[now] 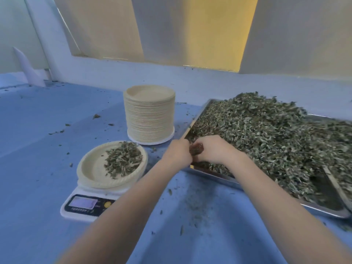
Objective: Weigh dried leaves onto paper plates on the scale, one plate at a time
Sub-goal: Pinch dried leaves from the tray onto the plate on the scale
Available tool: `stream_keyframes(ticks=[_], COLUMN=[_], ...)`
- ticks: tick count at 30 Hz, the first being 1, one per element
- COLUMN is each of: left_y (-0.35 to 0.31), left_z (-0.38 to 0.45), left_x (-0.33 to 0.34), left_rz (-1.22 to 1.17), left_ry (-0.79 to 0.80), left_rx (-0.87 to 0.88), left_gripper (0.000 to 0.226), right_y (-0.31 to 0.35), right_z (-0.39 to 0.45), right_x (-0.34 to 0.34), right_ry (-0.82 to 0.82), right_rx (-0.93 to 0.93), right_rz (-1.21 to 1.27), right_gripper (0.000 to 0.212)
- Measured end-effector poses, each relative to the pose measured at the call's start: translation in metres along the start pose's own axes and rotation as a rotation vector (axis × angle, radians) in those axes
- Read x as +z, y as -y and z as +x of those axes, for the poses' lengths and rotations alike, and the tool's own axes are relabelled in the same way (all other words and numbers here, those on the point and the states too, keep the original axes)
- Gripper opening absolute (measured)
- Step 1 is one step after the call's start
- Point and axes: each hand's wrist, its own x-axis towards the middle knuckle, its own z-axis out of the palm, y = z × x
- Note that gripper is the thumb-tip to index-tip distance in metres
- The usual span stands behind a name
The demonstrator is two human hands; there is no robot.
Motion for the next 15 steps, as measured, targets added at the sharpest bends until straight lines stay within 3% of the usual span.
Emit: stream_keyframes(ticks=[6, 10, 15], left_y=[-0.012, -0.009, -0.014], left_z=[0.019, 0.021, 0.018], left_x=[0.013, 0.009, -0.002], left_rz=[0.063, -0.07, -0.251], left_ry=[0.097, 0.014, -0.024], left_rx=[-0.014, -0.047, -0.04], left_gripper=[0.021, 0.02, 0.032], right_y=[-0.001, -0.007, -0.006], right_z=[0.015, 0.019, 0.018], right_x=[0.026, 0.02, 0.004], right_ry=[0.0, -0.128, -0.254], right_rx=[0.005, -0.032, -0.06], right_rz=[-0.035, 0.04, 0.116], right_gripper=[0.026, 0.005, 0.024])
